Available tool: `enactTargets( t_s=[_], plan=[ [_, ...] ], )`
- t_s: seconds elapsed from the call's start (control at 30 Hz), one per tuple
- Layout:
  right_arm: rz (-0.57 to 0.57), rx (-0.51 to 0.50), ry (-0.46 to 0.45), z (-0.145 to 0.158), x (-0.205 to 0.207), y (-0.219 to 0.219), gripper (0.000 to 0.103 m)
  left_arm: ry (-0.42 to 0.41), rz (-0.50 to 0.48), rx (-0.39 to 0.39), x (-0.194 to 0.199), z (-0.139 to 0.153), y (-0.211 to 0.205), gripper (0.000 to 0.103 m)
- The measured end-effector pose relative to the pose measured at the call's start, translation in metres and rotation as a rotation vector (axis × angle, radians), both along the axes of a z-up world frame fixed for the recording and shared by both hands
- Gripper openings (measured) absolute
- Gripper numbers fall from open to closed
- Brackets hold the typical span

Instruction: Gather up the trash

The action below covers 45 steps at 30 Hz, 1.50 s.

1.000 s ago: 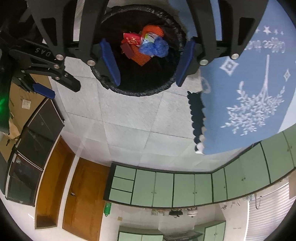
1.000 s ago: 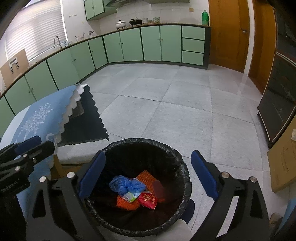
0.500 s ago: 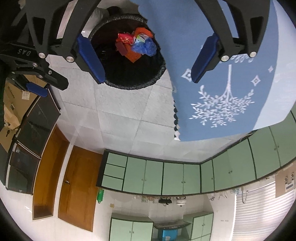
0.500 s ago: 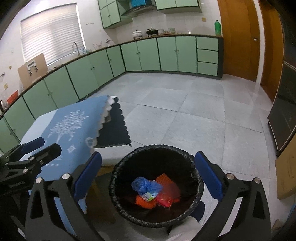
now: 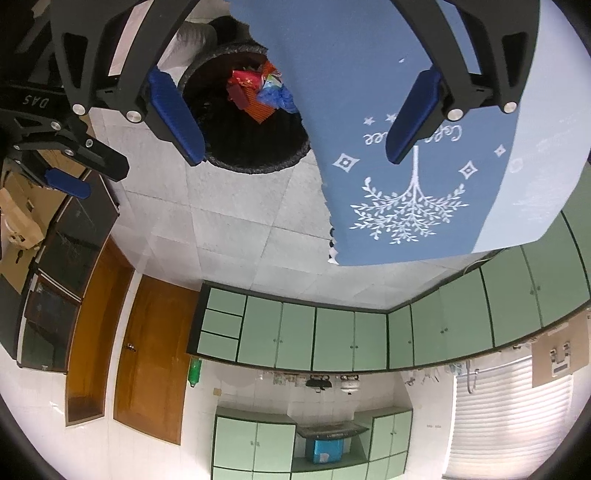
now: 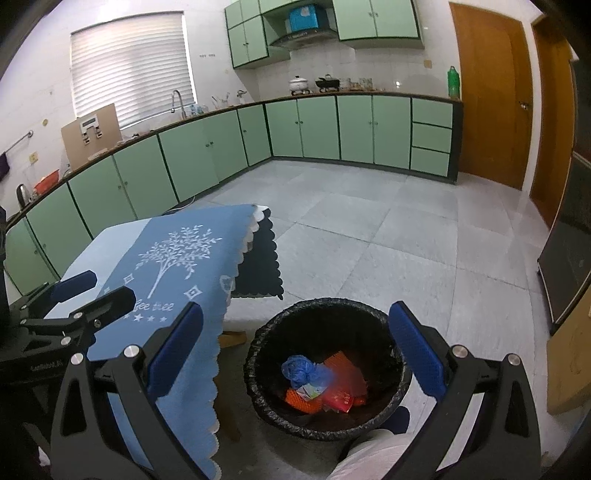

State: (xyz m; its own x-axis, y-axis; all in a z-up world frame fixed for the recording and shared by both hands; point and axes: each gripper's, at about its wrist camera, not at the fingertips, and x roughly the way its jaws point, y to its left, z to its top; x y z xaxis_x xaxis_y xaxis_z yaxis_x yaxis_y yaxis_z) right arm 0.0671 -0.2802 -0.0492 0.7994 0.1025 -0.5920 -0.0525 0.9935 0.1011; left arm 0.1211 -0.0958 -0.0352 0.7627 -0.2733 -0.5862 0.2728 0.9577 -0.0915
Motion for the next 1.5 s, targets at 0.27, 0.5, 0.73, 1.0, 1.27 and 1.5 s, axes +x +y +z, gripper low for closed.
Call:
enactTargets(
  t_s=[0.27, 0.5, 0.73, 1.0, 1.27, 1.5],
  plan=[
    [0.026, -0.007, -0.024, 0.011, -0.014, 0.011, 0.098, -0.020, 0.021, 0.008, -0.017, 0.008, 0.011, 0.097],
    [0.036, -0.011, -0.035, 0.014, -0.021, 0.017, 0.098, -0.035, 0.031, 0.007, -0.026, 0.012, 0.015, 0.097],
    [0.042, -0.009, -0.041, 0.016, -0.025, 0.019, 0.098, -0.051, 0.037, 0.008, -0.032, 0.017, 0.016, 0.097],
    [0.048, -0.015, -0.046, 0.018, -0.027, 0.023, 0.098, -0.061, 0.040, 0.006, -0.035, 0.021, 0.018, 0.097],
    [0.056, -0.016, -0.046, 0.018, -0.026, 0.027, 0.098, -0.068, 0.047, 0.009, -0.037, 0.024, 0.020, 0.097],
    [0.060, -0.017, -0.048, 0.019, -0.027, 0.027, 0.098, -0.067, 0.049, 0.012, -0.036, 0.024, 0.020, 0.097]
  ],
)
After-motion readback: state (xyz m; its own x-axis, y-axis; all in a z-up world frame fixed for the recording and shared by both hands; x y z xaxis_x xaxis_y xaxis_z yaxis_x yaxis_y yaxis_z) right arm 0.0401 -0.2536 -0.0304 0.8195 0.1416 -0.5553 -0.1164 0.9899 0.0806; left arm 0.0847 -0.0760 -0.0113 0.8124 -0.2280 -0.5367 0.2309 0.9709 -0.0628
